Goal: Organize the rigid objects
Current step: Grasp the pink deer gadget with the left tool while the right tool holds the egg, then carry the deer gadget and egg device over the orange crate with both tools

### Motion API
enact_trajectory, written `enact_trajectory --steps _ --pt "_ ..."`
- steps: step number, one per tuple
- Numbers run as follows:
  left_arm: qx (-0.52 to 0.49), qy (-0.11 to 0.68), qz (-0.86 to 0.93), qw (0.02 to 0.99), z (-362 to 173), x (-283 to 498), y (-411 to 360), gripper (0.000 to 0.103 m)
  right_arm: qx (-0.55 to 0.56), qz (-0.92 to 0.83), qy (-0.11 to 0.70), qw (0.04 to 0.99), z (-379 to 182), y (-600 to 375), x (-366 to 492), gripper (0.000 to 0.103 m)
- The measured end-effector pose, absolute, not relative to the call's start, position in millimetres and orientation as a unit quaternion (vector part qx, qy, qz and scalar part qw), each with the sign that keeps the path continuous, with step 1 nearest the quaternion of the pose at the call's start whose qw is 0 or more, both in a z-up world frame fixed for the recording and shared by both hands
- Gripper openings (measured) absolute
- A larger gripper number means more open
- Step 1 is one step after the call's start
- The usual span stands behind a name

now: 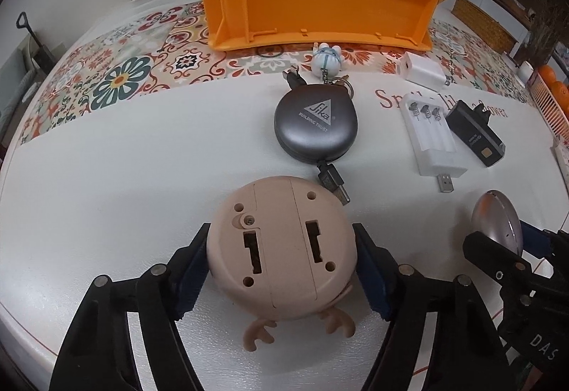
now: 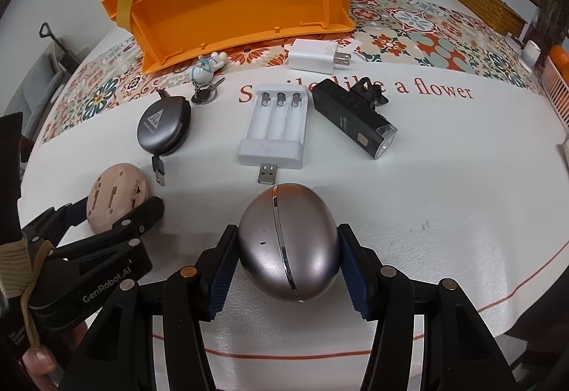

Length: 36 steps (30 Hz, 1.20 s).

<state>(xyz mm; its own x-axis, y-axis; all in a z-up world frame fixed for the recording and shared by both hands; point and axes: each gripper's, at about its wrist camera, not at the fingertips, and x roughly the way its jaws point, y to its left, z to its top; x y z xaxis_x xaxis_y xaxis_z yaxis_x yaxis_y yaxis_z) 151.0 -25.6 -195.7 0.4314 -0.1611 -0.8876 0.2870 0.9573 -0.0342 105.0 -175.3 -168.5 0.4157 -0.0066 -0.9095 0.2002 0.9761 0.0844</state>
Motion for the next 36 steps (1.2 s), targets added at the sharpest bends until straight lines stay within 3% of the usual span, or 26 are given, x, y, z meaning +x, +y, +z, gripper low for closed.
enact_trajectory --steps 12,36 --pt "0.063 0.512 -0.146 0.844 -171 149 -14 0.074 0.091 -0.069 0.532 0.839 -154 -163 108 0.055" --pt "0.061 0.434 -0.183 0.88 -64 171 16 0.074 0.099 -0.091 0.453 0.881 -53 -132 124 0.055"
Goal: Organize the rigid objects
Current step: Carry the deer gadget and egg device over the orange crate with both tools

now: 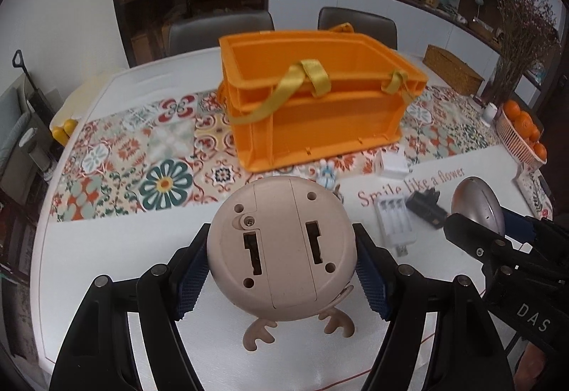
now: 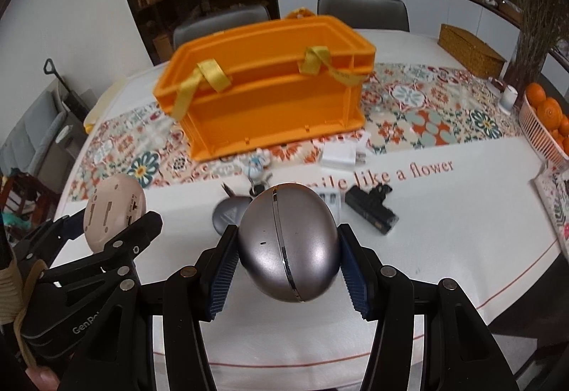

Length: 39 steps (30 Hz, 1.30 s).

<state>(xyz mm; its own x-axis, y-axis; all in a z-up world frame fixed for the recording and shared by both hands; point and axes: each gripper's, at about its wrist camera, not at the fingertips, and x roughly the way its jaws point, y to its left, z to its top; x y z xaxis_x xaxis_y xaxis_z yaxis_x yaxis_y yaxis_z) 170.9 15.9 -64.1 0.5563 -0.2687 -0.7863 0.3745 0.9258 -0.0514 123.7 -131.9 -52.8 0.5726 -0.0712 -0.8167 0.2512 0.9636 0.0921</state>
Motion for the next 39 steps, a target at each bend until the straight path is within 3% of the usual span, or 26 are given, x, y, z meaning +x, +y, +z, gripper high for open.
enact_trajectory --steps 22,39 --pt "0.026 0.382 -0.126 0.915 -5 220 -20 0.074 0.086 -0.036 0.411 0.907 -1 -177 189 0.055" --pt "0.018 0.379 -0.112 0.918 7 265 -51 0.074 0.074 -0.021 0.402 0.913 17 -209 241 0.055"
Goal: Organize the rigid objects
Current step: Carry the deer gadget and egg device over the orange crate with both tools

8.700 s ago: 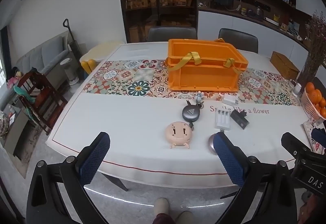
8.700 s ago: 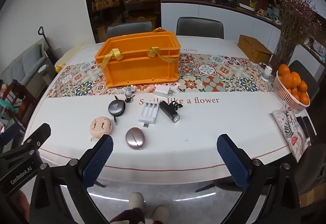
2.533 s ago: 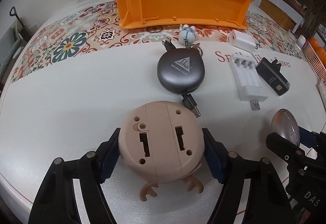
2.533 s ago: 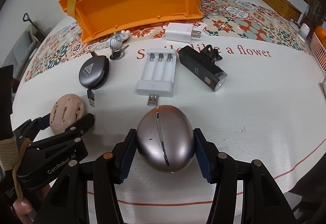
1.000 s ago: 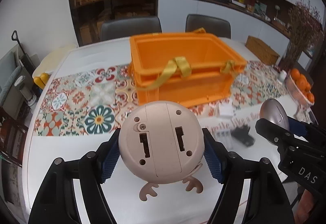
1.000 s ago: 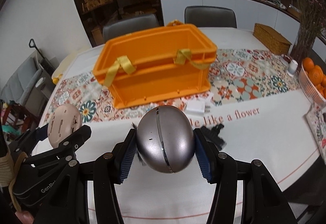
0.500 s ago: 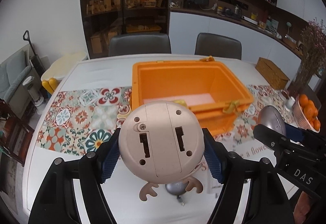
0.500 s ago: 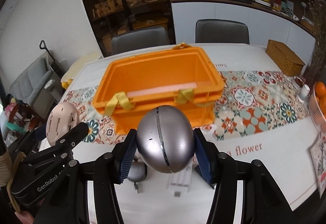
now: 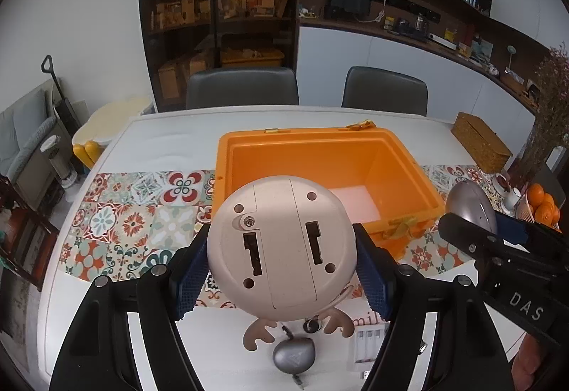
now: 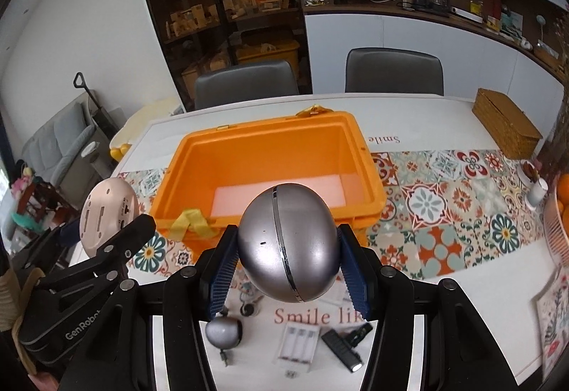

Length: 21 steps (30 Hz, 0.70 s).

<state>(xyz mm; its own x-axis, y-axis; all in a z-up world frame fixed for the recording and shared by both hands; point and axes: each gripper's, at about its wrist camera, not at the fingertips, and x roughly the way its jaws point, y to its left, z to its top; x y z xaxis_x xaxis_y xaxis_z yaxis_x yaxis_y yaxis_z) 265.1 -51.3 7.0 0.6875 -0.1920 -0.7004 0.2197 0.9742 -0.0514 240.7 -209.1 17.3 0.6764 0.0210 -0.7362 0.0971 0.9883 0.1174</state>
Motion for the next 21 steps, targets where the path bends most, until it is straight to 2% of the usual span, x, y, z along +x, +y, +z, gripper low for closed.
enact_trajectory --steps 21 --pt "0.036 0.414 -0.087 0.905 -10 346 -71 0.074 0.071 -0.012 0.455 0.887 -6 -228 340 0.055"
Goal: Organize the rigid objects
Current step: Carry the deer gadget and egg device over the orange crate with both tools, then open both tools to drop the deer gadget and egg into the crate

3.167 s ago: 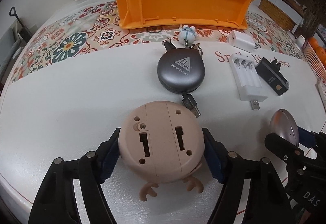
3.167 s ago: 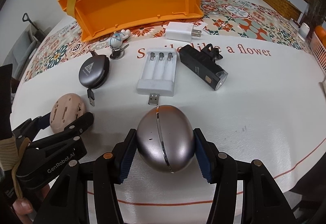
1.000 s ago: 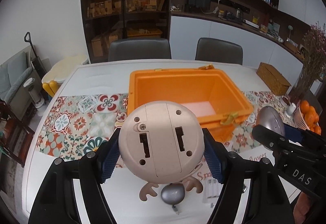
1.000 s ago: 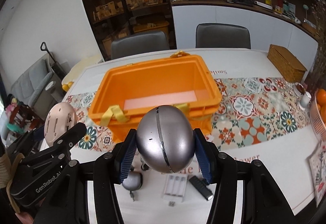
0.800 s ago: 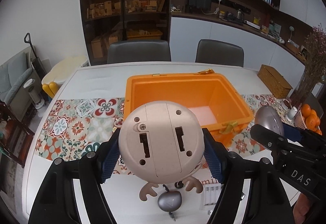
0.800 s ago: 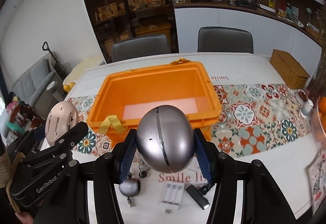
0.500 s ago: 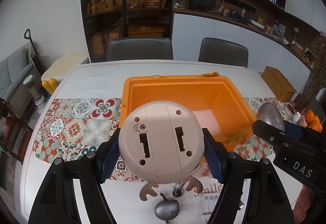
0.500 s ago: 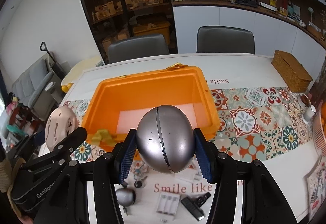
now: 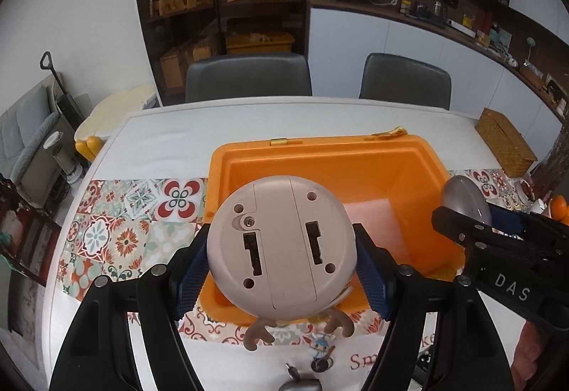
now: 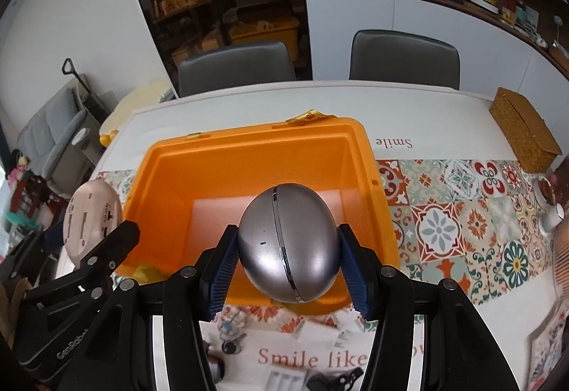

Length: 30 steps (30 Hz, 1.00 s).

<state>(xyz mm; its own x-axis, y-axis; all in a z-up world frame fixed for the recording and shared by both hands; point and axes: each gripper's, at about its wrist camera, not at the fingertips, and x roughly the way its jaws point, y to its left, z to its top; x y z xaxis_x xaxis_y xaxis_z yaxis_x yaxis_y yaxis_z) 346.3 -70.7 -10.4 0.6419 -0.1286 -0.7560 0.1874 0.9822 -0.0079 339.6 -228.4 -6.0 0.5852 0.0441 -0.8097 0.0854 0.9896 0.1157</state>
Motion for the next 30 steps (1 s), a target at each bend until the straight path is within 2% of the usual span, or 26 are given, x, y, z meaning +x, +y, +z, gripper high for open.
enact_trajectory --steps 15,25,27,29,30 --pt "0.049 0.472 -0.089 0.876 -50 401 -79 0.074 0.05 -0.01 0.521 0.852 -47 -230 404 0.055" --pt "0.037 0.503 -0.09 0.859 -71 413 -79 0.075 0.027 -0.017 0.544 0.838 -65 -224 414 0.055" --pt "0.039 0.498 -0.086 0.862 -69 413 -80 0.077 0.023 -0.017 0.544 0.839 -66 -224 414 0.055" --pt "0.041 0.495 -0.08 0.864 -66 411 -79 0.085 0.017 -0.021 0.542 0.84 -65 -224 415 0.055" --pt "0.041 0.492 -0.071 0.866 -62 410 -78 0.085 0.019 -0.02 0.542 0.84 -65 -225 415 0.055"
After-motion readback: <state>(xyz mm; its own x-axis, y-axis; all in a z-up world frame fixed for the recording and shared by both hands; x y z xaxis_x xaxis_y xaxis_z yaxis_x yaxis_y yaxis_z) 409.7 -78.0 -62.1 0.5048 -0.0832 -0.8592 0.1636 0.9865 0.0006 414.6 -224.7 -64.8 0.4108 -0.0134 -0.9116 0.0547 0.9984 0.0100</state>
